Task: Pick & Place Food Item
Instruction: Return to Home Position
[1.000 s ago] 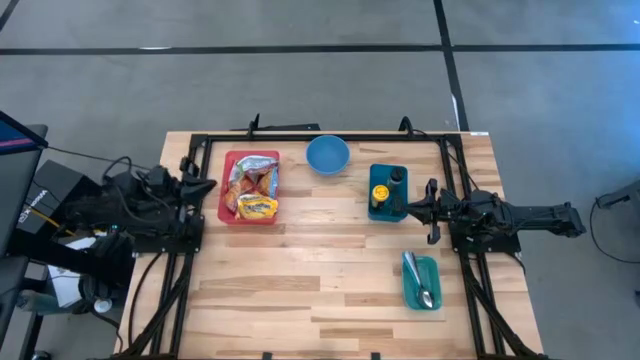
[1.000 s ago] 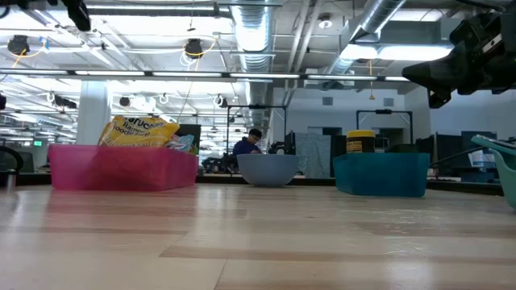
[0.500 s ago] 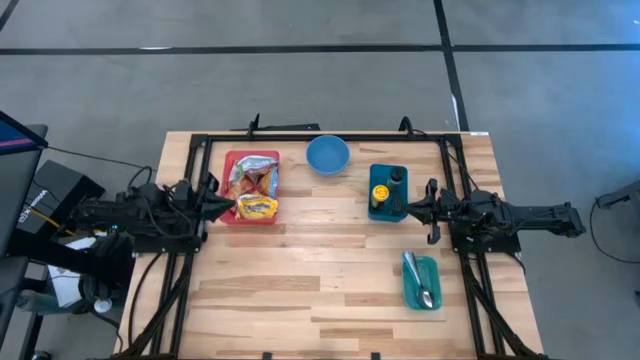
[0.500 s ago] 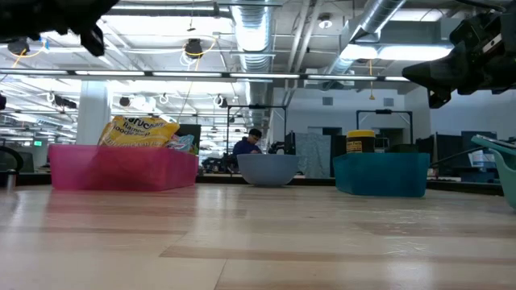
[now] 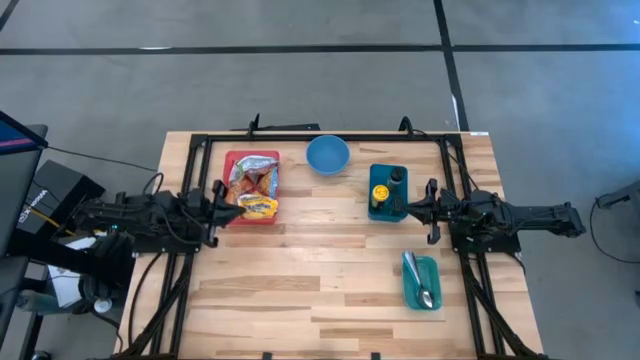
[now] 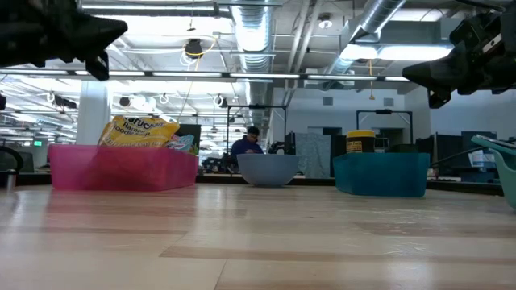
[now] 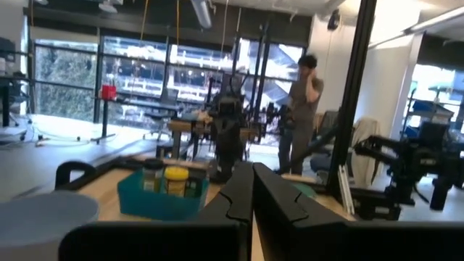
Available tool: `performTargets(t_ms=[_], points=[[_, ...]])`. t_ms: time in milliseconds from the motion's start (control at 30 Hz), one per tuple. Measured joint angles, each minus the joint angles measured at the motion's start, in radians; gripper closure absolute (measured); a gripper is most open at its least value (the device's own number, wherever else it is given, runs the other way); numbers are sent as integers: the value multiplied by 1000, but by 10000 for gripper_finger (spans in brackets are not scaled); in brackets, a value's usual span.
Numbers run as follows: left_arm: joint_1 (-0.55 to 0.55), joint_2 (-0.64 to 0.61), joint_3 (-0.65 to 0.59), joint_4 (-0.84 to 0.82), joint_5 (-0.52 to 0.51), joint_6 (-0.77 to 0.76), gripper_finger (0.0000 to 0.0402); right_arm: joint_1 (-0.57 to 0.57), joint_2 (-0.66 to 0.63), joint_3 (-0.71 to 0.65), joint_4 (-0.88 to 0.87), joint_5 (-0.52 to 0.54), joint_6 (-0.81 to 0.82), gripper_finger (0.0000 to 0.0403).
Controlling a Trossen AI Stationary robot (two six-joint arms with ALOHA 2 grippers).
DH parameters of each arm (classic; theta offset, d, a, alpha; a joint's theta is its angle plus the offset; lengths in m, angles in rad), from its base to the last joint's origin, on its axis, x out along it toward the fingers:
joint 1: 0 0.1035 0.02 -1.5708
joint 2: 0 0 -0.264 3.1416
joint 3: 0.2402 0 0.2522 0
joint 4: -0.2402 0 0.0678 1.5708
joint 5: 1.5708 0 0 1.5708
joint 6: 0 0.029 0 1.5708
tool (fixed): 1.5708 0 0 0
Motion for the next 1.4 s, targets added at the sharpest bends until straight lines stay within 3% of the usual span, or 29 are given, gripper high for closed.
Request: performTargets(t_ms=[833, 1400], points=[[0, 2, 0, -197, 3, -2, 400, 0, 0, 0, 0, 0, 0, 402], [0, 2, 0, -192, 2, -2, 401, 0, 0, 0, 0, 0, 0, 402]])
